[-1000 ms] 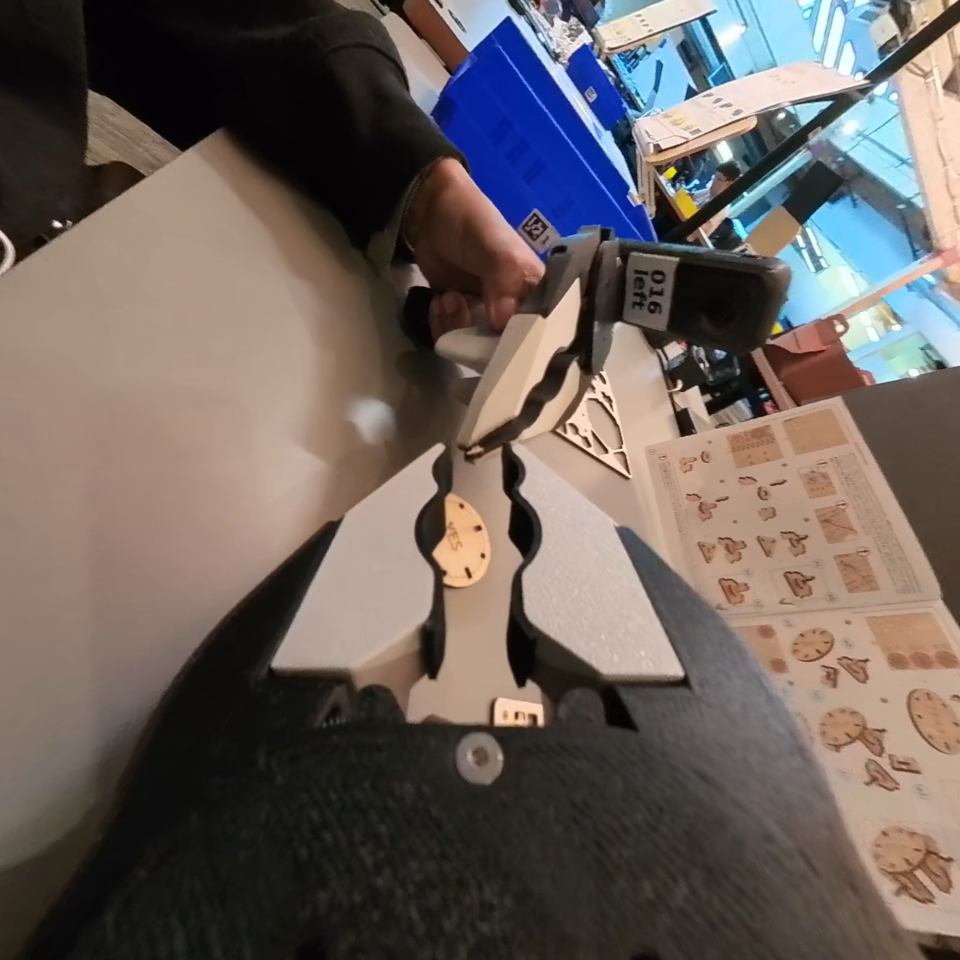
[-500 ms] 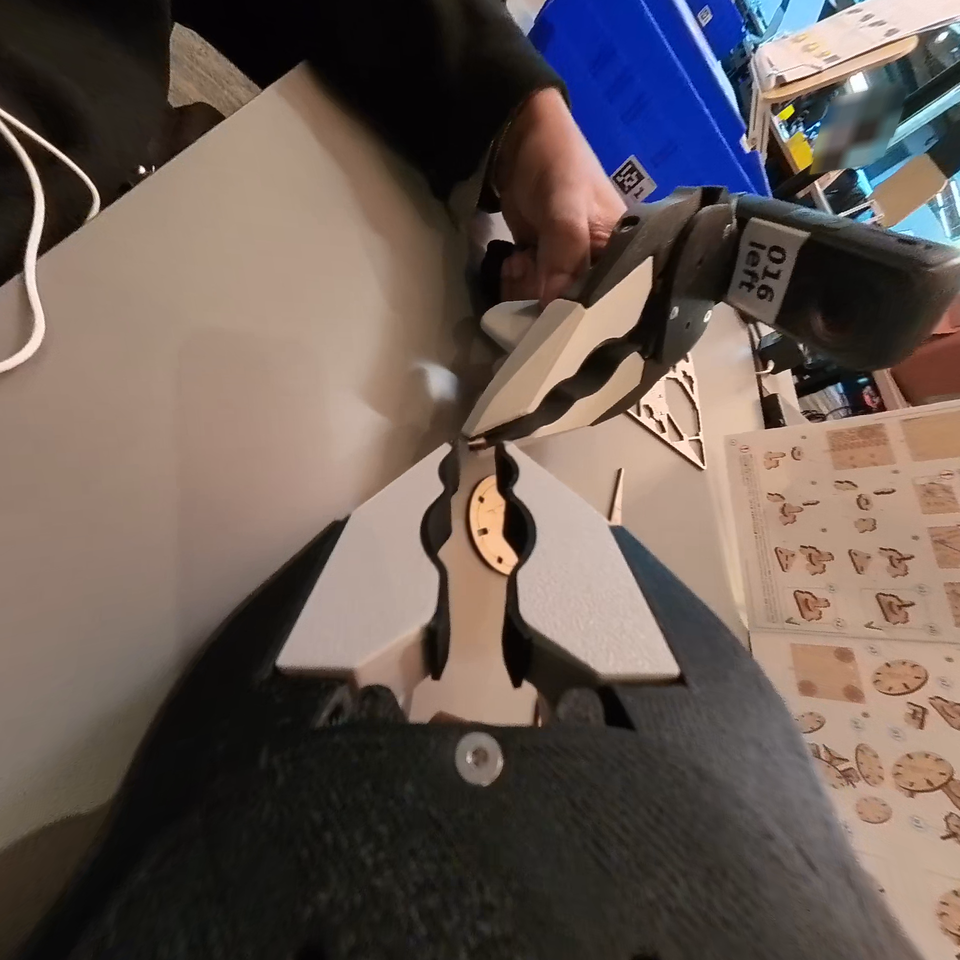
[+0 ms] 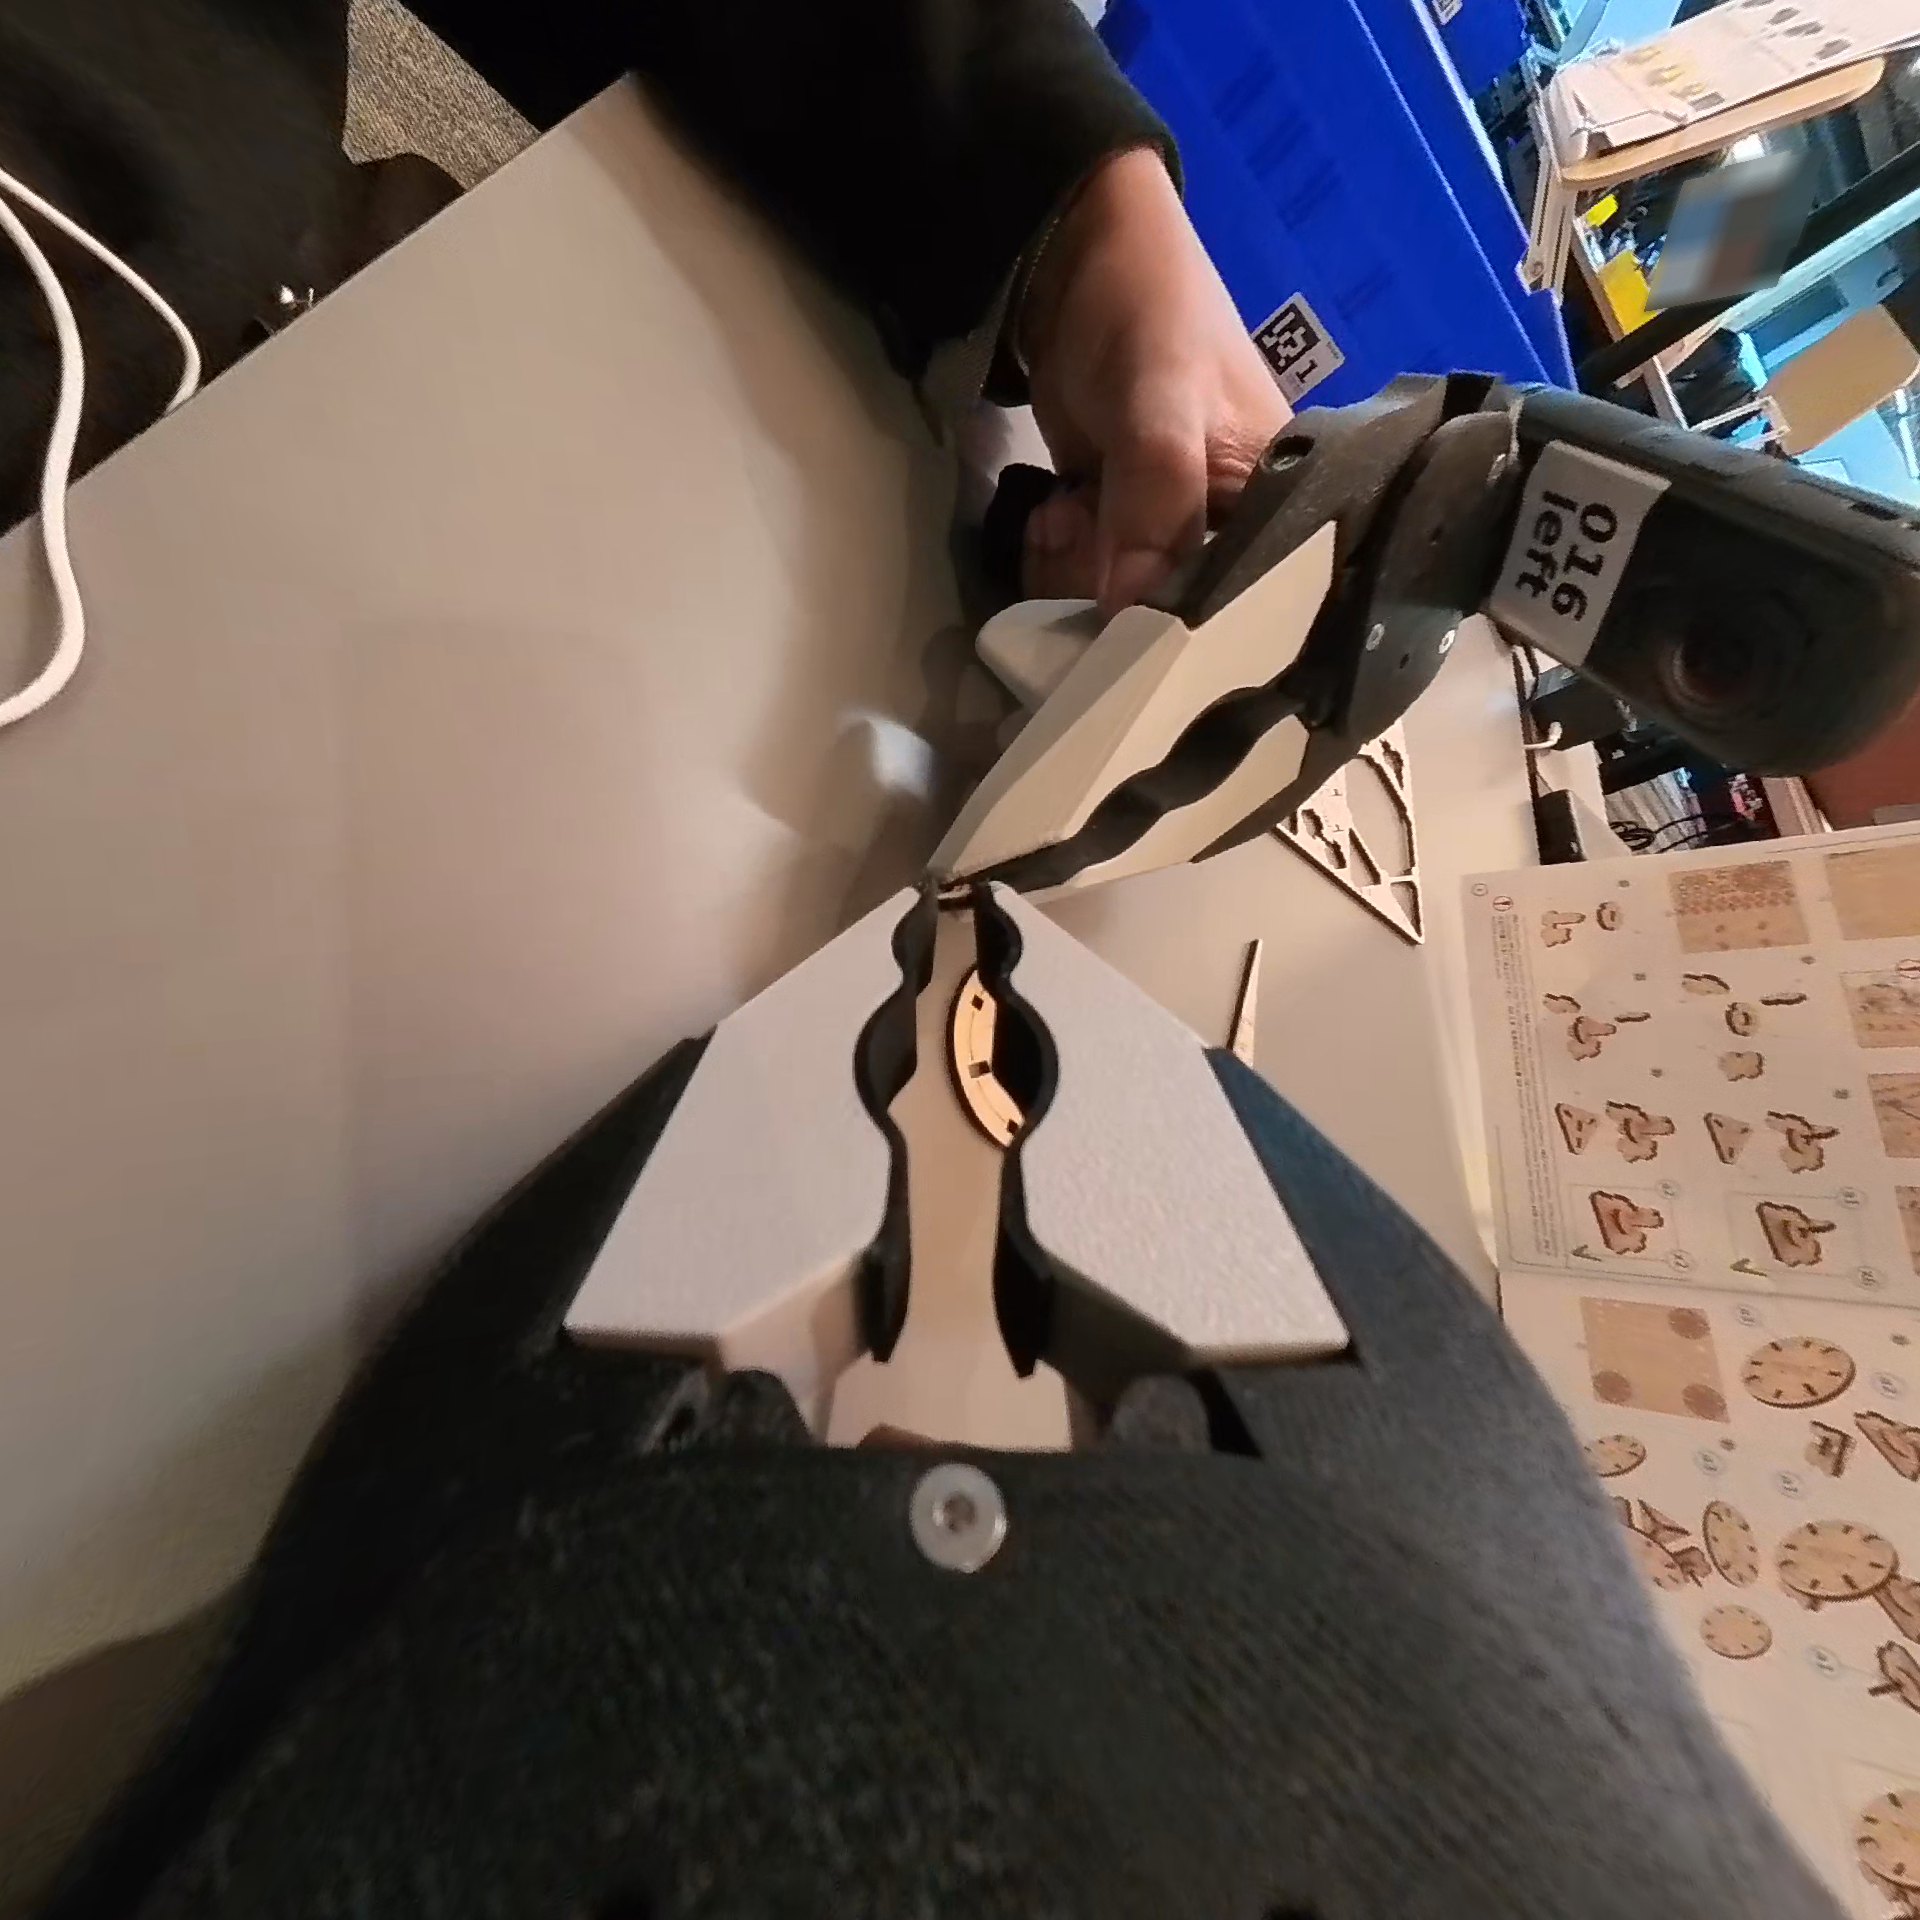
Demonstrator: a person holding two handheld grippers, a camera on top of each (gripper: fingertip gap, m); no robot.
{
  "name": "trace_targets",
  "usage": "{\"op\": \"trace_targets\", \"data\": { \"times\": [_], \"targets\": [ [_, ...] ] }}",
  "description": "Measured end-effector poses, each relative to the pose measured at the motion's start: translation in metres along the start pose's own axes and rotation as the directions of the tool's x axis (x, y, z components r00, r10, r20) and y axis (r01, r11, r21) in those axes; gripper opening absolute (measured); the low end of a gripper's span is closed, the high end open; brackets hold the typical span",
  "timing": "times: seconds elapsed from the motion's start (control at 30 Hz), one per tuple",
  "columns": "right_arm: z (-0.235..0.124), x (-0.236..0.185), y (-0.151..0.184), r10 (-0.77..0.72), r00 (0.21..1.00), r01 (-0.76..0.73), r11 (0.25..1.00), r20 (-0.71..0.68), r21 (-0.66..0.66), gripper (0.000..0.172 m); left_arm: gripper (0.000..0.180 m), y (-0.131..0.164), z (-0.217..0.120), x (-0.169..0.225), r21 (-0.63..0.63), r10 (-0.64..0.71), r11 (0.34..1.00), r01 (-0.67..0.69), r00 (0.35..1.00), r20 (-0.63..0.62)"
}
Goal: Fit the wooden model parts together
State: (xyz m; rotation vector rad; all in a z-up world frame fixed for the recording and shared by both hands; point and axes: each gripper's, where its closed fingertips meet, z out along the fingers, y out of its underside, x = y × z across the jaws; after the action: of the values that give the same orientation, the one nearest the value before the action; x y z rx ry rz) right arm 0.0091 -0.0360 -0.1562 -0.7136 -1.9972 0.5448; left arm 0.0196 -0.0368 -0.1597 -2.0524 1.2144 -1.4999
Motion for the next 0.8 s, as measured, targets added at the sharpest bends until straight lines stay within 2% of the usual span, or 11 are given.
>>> {"op": "trace_targets", "data": {
  "times": [0.27, 0.47, 0.57, 0.63, 0.8],
  "targets": [
    [-0.004, 0.008, -0.002, 0.024, 0.999, -0.024, 1.000, -0.021, 0.002, 0.004, 0.000, -0.007, -0.004, 0.001, 0.047, 0.012, 0.999, -0.012, 1.000, -0.003],
    [-0.019, 0.029, -0.003, 0.179, 0.983, -0.177, 0.984, -0.047, 0.034, 0.004, 0.001, -0.012, -0.011, -0.006, 0.085, 0.017, 0.996, -0.021, 0.999, 0.049],
    [-0.027, 0.041, -0.001, 0.304, 0.951, -0.301, 0.952, -0.058, 0.059, 0.004, 0.001, -0.015, -0.017, -0.022, 0.102, 0.011, 0.994, -0.027, 0.988, 0.157],
    [-0.028, 0.046, 0.007, 0.330, 0.941, -0.326, 0.944, -0.079, 0.059, 0.004, 0.001, -0.015, -0.024, -0.036, 0.100, 0.012, 0.994, -0.041, 0.963, 0.268],
    [-0.015, 0.047, 0.042, 0.313, 0.948, -0.317, 0.944, -0.062, -0.085, 0.004, 0.001, -0.019, -0.038, -0.065, 0.073, 0.054, 0.991, -0.108, 0.848, 0.527]
  ]
}}
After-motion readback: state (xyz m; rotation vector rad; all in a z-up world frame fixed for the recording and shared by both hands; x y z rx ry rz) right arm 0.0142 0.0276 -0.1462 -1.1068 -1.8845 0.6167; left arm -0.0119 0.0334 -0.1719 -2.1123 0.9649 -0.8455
